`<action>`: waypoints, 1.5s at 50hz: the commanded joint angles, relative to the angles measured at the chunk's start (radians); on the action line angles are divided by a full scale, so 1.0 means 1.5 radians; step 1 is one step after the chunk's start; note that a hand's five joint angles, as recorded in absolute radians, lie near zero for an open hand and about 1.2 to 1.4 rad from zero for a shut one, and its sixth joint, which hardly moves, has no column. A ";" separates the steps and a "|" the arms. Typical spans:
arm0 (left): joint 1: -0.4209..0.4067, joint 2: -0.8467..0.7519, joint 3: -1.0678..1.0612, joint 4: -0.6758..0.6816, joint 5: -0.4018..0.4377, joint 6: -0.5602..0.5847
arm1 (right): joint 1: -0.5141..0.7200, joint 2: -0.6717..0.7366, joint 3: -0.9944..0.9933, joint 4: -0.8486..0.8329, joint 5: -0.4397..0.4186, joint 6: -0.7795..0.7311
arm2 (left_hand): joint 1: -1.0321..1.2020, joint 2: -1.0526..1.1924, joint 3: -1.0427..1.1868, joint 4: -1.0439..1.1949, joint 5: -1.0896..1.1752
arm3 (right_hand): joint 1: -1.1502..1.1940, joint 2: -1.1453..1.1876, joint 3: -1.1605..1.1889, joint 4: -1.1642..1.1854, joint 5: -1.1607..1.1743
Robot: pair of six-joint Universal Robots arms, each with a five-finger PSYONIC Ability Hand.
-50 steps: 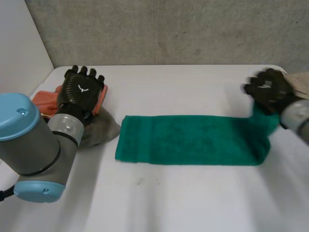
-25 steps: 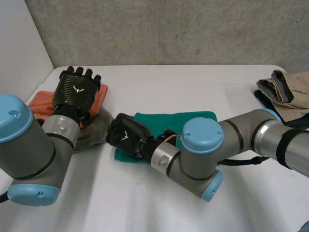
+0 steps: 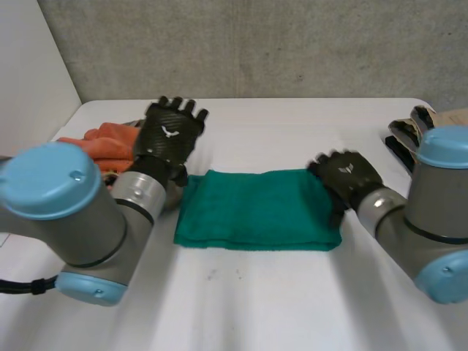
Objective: Fold the laundry.
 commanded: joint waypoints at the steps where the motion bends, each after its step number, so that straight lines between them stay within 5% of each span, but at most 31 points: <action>1: -0.022 -0.052 0.033 -0.004 -0.002 0.001 | -0.063 0.037 0.056 0.019 -0.047 -0.009 | -0.012 -0.019 -0.023 -0.018 -0.032 | 0.197 0.184 0.188 0.174 0.171; 7: -0.022 -0.051 0.025 -0.005 -0.002 0.001 | -0.072 0.077 0.047 0.012 -0.058 -0.010 | -0.012 -0.019 -0.023 -0.018 -0.032 | 0.483 0.470 0.474 0.460 0.457; 8: -0.022 -0.049 0.022 -0.006 -0.002 0.000 | -0.079 0.077 0.046 0.010 -0.057 -0.011 | -0.012 -0.019 -0.023 -0.018 -0.032 | 0.720 0.707 0.711 0.697 0.694; 9: -0.022 -0.047 0.019 -0.006 -0.002 0.000 | -0.086 0.075 0.046 0.007 -0.057 -0.011 | -0.012 -0.019 -0.023 -0.018 -0.032 | 0.799 0.786 0.790 0.776 0.773; 18: -0.018 -0.031 0.005 -0.008 -0.002 0.003 | -0.131 0.025 0.065 -0.016 -0.056 -0.009 | -0.012 -0.019 -0.023 -0.018 -0.032 | 0.800 0.786 0.791 0.777 0.774; 20: -0.018 -0.024 0.004 -0.008 -0.003 0.003 | -0.131 0.006 0.072 -0.015 -0.055 -0.008 | -0.012 -0.019 -0.023 -0.018 -0.032 | 0.449 0.435 0.439 0.426 0.422; 23: -0.018 -0.018 0.000 -0.008 -0.003 0.003 | -0.131 0.000 0.082 -0.012 -0.055 -0.008 | -0.012 -0.019 -0.023 -0.018 -0.032 | 0.325 0.312 0.316 0.302 0.299; 38: -0.019 -0.011 -0.019 -0.007 -0.003 0.002 | -0.096 0.002 0.110 -0.010 -0.059 0.001 | -0.012 -0.019 -0.023 -0.018 -0.032 | 0.223 0.210 0.214 0.200 0.197; 43: -0.019 -0.012 -0.021 -0.007 -0.003 0.002 | -0.103 0.041 0.100 -0.017 -0.060 0.000 | -0.012 -0.019 -0.023 -0.018 -0.032 | 0.322 0.309 0.313 0.299 0.296; 47: -0.019 -0.011 -0.025 -0.007 -0.003 0.003 | -0.105 0.046 0.100 -0.022 -0.058 -0.008 | -0.012 -0.019 -0.023 -0.018 -0.032 | 0.798 0.785 0.789 0.775 0.772; 61: -0.018 0.010 -0.027 -0.008 -0.003 0.003 | -0.181 -0.069 0.121 -0.007 -0.052 -0.227 | -0.012 -0.019 -0.023 -0.018 -0.032 | 0.800 0.786 0.791 0.777 0.774; 70: -0.018 0.028 -0.027 -0.005 -0.005 -0.002 | 0.054 -0.065 0.016 -0.019 -0.071 -0.278 | -0.012 -0.019 -0.023 -0.018 -0.032 | 0.800 0.786 0.791 0.777 0.774; 75: -0.017 0.029 -0.027 -0.003 -0.006 -0.006 | 0.181 0.020 -0.003 -0.035 -0.126 -0.290 | -0.012 -0.019 -0.023 -0.018 -0.032 | 0.800 0.786 0.791 0.777 0.774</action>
